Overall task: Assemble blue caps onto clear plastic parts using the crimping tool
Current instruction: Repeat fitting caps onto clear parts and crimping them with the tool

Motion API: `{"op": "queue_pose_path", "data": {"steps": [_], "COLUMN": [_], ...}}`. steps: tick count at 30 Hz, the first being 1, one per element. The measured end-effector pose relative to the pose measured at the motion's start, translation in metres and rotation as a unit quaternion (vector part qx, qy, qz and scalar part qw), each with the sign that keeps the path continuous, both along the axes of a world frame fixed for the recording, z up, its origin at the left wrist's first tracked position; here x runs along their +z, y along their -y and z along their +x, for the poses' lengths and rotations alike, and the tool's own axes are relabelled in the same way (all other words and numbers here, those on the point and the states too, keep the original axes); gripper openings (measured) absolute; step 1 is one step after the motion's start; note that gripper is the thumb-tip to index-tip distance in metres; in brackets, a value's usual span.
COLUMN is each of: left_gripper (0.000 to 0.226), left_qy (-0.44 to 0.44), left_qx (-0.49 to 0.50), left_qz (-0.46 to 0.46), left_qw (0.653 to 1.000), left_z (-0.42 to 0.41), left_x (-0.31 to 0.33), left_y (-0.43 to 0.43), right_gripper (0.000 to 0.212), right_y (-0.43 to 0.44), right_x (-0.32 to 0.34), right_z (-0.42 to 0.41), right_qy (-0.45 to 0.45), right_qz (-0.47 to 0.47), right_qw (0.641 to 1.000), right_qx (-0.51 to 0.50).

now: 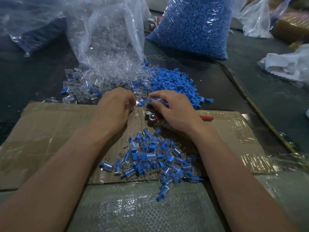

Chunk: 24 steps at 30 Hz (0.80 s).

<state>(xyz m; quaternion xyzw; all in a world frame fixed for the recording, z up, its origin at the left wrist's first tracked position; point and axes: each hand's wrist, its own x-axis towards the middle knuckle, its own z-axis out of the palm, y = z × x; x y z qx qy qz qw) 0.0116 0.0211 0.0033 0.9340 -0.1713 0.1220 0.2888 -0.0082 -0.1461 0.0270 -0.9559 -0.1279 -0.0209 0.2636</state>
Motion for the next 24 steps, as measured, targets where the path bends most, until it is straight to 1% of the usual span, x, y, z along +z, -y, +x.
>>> {"op": "queue_pose_path", "data": {"steps": [2, 3, 4, 5, 7, 8, 11, 17, 21, 24], "left_gripper": [0.008, 0.008, 0.012, 0.015, 0.012, 0.009, 0.009, 0.013, 0.009, 0.008], "left_qy": [0.0, -0.018, -0.059, -0.115, -0.213, -0.236, -0.257, -0.3, -0.318, -0.333], "left_qx": [0.021, 0.037, 0.05, 0.054, 0.039, 0.03, 0.011, -0.013, -0.015, -0.002], "left_qz": [-0.036, -0.08, -0.148, -0.235, -0.407, -0.448, -0.49, -0.568, -0.592, -0.595], "left_qw": [0.999, 0.996, 0.986, 0.964, 0.887, 0.862, 0.833, 0.767, 0.741, 0.731], "left_z": [-0.002, -0.004, -0.006, -0.008, -0.015, -0.019, -0.023, -0.022, -0.022, -0.021], "left_x": [0.003, 0.006, 0.009, 0.012, 0.018, 0.02, 0.022, 0.02, 0.02, 0.02], "left_y": [0.001, 0.002, 0.003, 0.005, 0.009, 0.011, 0.015, 0.018, 0.017, 0.018], "right_gripper": [0.034, 0.033, 0.031, 0.029, 0.024, 0.022, 0.022, 0.028, 0.025, 0.021], "right_y": [0.0, 0.0, 0.0, -0.001, -0.005, -0.008, -0.016, -0.02, -0.022, -0.023], "right_x": [0.002, 0.003, 0.004, 0.005, 0.007, 0.007, 0.008, 0.009, 0.008, 0.008], "right_z": [-0.002, -0.003, -0.003, -0.004, -0.007, -0.009, -0.014, -0.017, -0.018, -0.018], "right_qy": [0.022, 0.038, 0.058, 0.079, 0.107, 0.111, 0.111, 0.102, 0.098, 0.106], "right_qz": [0.006, 0.014, 0.027, 0.044, 0.078, 0.091, 0.125, 0.168, 0.164, 0.147], "right_qw": [1.0, 0.999, 0.998, 0.996, 0.991, 0.989, 0.986, 0.98, 0.981, 0.983], "right_qx": [-0.005, -0.01, -0.018, -0.025, -0.027, -0.021, -0.011, -0.028, -0.019, -0.015]}}
